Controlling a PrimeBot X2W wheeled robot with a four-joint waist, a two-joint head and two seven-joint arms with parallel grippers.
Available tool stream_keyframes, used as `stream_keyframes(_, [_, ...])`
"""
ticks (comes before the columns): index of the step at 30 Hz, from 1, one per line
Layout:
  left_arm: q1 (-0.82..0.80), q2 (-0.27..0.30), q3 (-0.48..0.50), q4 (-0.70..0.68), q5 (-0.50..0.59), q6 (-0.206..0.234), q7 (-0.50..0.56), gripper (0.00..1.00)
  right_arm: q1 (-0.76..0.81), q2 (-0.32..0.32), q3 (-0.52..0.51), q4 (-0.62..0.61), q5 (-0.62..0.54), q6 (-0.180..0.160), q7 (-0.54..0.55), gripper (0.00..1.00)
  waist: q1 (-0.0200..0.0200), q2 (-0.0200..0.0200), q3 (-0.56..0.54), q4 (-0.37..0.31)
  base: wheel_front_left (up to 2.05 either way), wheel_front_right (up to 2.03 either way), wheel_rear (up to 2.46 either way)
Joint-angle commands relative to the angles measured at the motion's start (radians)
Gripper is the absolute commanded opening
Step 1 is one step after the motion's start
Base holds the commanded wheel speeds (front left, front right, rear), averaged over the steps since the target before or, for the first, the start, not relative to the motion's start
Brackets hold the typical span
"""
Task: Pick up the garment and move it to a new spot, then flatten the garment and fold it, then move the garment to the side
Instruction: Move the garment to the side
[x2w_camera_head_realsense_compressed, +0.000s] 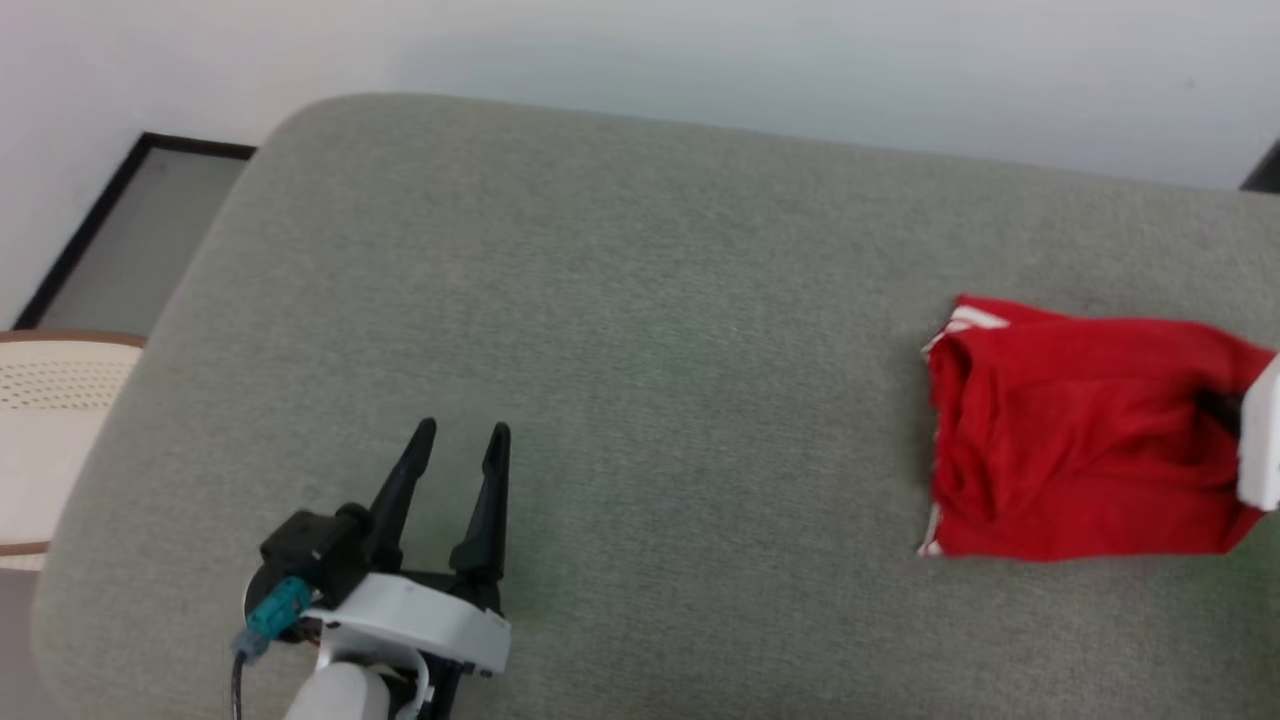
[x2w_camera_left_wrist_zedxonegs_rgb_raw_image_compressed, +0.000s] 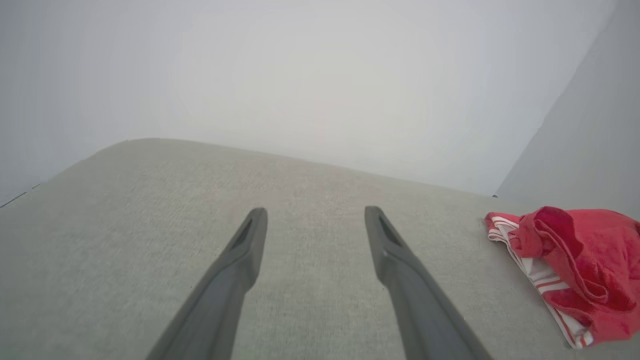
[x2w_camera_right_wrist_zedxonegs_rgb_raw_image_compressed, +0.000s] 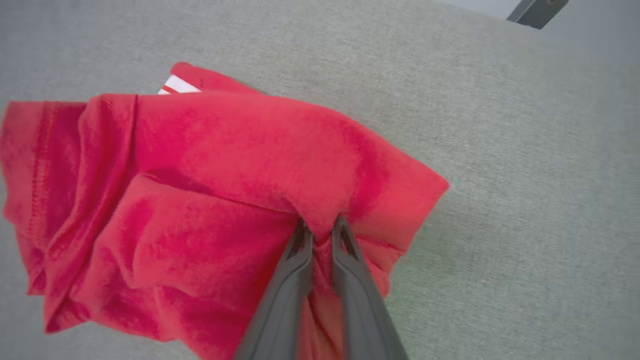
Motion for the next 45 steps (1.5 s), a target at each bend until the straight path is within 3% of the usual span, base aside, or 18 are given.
stream_keyframes(1, [-0.018,0.005,-0.006,-0.005,-0.006,-0.003,0.0,1.0,-0.016,-0.02,0.002,0.006,0.012,-0.002,-0.013,0.0,0.0,-0.0001,0.03,-0.028,0.0,0.0,0.0])
stream_keyframes(24, [-0.142,0.067,-0.027,-0.056,0.001,-0.003,0.0,1.0,-0.102,-0.281,-0.045,0.08,0.029,-0.002,-0.092,0.0,0.0,-0.0001,0.224,-0.186,0.0,0.0,0.0])
stream_keyframes(33, [-0.158,0.093,-0.035,-0.068,0.001,-0.003,0.0,1.0,-0.067,-0.302,-0.122,0.113,-0.035,-0.002,-0.094,0.0,0.0,-0.0001,0.266,-0.219,0.0,0.0,0.0])
stream_keyframes(45, [-0.179,0.127,-0.045,-0.088,0.01,-0.003,0.0,1.0,-0.047,-0.219,-0.291,0.17,-0.21,-0.002,-0.073,0.0,0.0,-0.0001,0.319,-0.254,0.0,0.0,0.0])
